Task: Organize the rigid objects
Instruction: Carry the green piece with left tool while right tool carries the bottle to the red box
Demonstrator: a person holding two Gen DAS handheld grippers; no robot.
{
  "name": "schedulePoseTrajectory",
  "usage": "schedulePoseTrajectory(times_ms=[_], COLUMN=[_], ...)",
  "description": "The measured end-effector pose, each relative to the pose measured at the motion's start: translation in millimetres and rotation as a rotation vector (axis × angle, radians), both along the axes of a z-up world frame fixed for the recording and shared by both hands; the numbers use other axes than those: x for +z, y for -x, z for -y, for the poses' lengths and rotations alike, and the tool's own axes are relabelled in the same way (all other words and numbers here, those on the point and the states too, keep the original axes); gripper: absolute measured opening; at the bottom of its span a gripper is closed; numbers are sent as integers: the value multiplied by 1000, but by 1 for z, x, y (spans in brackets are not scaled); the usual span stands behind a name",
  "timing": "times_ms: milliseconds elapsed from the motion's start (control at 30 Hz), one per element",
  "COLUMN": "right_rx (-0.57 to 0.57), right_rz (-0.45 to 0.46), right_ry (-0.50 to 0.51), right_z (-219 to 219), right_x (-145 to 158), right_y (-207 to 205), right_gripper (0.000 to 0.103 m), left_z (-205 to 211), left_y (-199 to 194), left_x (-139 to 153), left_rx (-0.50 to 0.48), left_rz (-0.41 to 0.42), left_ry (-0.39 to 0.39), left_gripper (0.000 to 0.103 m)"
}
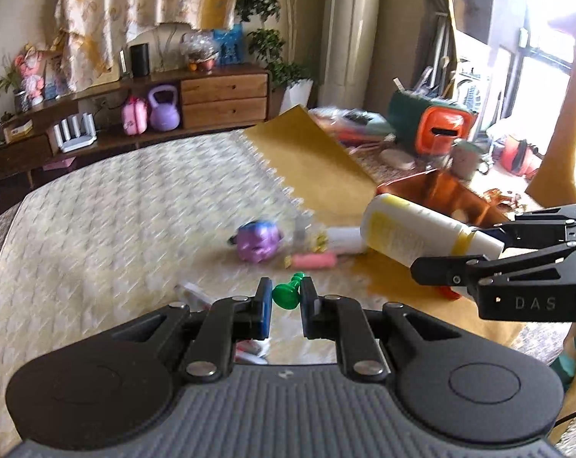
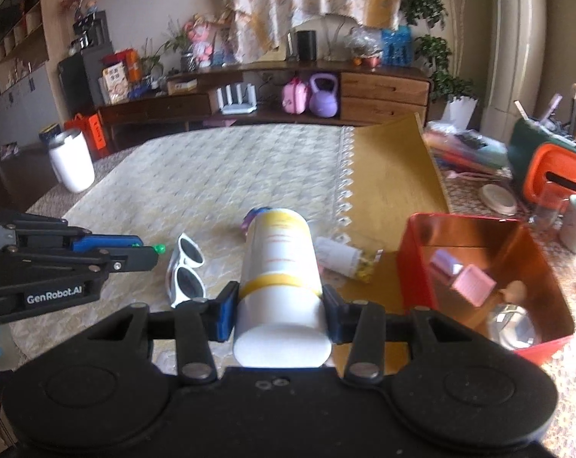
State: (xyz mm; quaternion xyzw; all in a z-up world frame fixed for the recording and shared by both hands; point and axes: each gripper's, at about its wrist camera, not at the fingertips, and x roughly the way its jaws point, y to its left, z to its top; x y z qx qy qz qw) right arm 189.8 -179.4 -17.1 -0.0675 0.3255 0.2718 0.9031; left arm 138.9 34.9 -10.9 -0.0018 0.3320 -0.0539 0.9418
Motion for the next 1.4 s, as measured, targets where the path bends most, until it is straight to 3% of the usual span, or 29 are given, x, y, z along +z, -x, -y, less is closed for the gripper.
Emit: schedulePoseTrajectory(times_ms=[233,567,1167,1400], right_rx=[-72,-174,-274,-298], right_rz=[35,50,-35,-71], right_ry=[-11,3,47,66], right_z=[43,97,147,149], right_x=[16,15,-29,-43], right_y=[-3,-26,-114,-156], right_gripper=[44,44,45,45], left_z=[43,100,183,198], left_y=[-16,-54,-137,-172], left_x=[17,22,-26,-47], left_rx=[-70,-162,-288,-271], left_rz=[32,27,-87,-141], left_ry=[3,17,-43,-61], left_gripper=[14,14,14,14])
